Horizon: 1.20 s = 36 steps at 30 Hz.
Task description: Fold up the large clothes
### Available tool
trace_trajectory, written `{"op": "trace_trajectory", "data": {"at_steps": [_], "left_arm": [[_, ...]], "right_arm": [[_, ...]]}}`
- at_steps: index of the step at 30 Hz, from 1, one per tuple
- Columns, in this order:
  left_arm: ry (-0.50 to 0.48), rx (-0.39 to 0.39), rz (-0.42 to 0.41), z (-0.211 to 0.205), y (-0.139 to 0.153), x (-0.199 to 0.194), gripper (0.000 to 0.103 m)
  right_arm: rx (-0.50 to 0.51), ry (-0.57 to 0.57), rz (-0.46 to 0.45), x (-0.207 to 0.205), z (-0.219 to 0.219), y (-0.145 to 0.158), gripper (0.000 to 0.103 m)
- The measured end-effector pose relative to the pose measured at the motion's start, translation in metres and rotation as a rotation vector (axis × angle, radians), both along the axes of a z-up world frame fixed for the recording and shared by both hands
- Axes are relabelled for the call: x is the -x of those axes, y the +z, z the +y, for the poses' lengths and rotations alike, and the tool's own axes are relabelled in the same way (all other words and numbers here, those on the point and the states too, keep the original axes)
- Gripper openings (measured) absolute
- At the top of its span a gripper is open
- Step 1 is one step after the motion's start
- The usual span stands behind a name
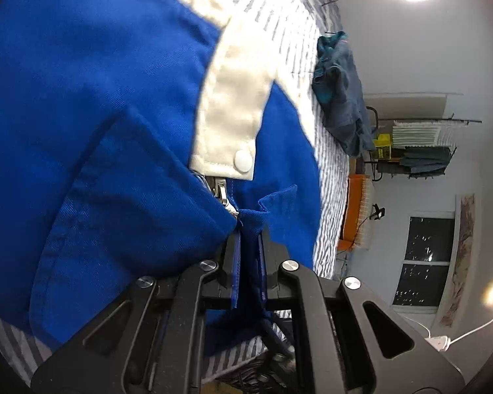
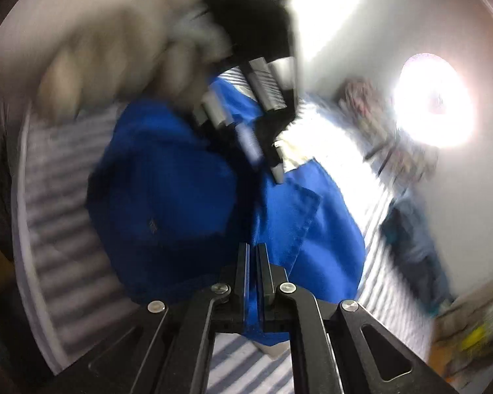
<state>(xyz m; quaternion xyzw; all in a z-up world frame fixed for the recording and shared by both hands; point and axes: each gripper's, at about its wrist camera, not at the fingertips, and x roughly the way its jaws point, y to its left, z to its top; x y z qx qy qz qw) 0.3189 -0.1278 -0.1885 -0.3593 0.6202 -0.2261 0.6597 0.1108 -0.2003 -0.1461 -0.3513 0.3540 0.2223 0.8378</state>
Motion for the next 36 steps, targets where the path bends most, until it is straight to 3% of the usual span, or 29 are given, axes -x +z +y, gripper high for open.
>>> {"op": "trace_trajectory", "data": {"at_steps": [3,6,8,10,12,14,16,18,21,23,25,26,27,29,31,32,34,36], "left_arm": [[-0.032,-0.053,-0.052,-0.01,0.006,-0.003,0.007],[-0.047,-0.075,0.013,-0.012,-0.017,-0.009,0.008],[-0.059,-0.084,0.013,-0.012,-0.015,-0.007,0.008],[-0.103,-0.101,-0.041,-0.014,0.004,-0.003,0.011],[-0.139,-0.087,-0.077,-0.01,0.022,0.003,0.02],[-0.167,-0.079,-0.137,-0.002,0.042,0.011,0.02],[-0.167,-0.172,-0.257,0.013,0.064,0.021,0.02],[-0.137,-0.262,-0.344,0.033,0.073,0.028,0.02],[-0.093,-0.273,-0.378,0.058,0.064,0.032,0.02],[-0.107,-0.358,-0.407,0.06,0.055,0.033,0.02],[-0.129,-0.48,-0.424,0.06,0.038,0.033,0.02],[-0.132,-0.495,-0.406,0.062,0.026,0.032,0.02],[-0.135,-0.506,-0.377,0.066,0.012,0.032,0.02],[-0.164,-0.503,-0.376,0.068,-0.007,0.034,0.02],[-0.167,-0.496,-0.372,0.071,0.002,0.037,0.02],[-0.16,-0.469,-0.37,0.073,0.008,0.037,0.02],[-0.11,-0.424,-0.404,0.087,0.028,0.033,0.02],[-0.056,-0.442,-0.445,0.097,0.044,0.021,0.02]], "right_arm": [[-0.03,0.004,0.015,0.001,0.005,0.004,0.001],[-0.025,0.012,0.061,-0.004,0.002,0.0,0.001],[-0.071,0.016,0.126,-0.006,-0.005,0.001,0.006],[-0.215,-0.002,0.242,-0.014,-0.022,0.014,0.018],[-0.378,-0.003,0.327,-0.023,-0.042,0.031,0.021],[-0.486,-0.037,0.344,-0.033,-0.057,0.043,0.021],[-0.539,-0.097,0.333,-0.048,-0.069,0.049,0.021],[-0.562,-0.163,0.309,-0.062,-0.075,0.048,0.021],[-0.538,-0.238,0.29,-0.084,-0.072,0.038,0.021],[-0.521,-0.271,0.299,-0.095,-0.063,0.029,0.021],[-0.46,-0.304,0.299,-0.102,-0.059,0.017,0.022],[-0.399,-0.338,0.31,-0.107,-0.057,0.006,0.023],[-0.354,-0.363,0.349,-0.113,-0.061,-0.006,0.023],[-0.357,-0.372,0.389,-0.11,-0.067,-0.018,0.023],[-0.366,-0.338,0.407,-0.106,-0.066,-0.005,0.023],[-0.437,-0.309,0.42,-0.104,-0.072,0.006,0.023],[-0.545,-0.312,0.388,-0.103,-0.089,0.026,0.024],[-0.574,-0.373,0.315,-0.11,-0.107,0.037,0.024]]}}
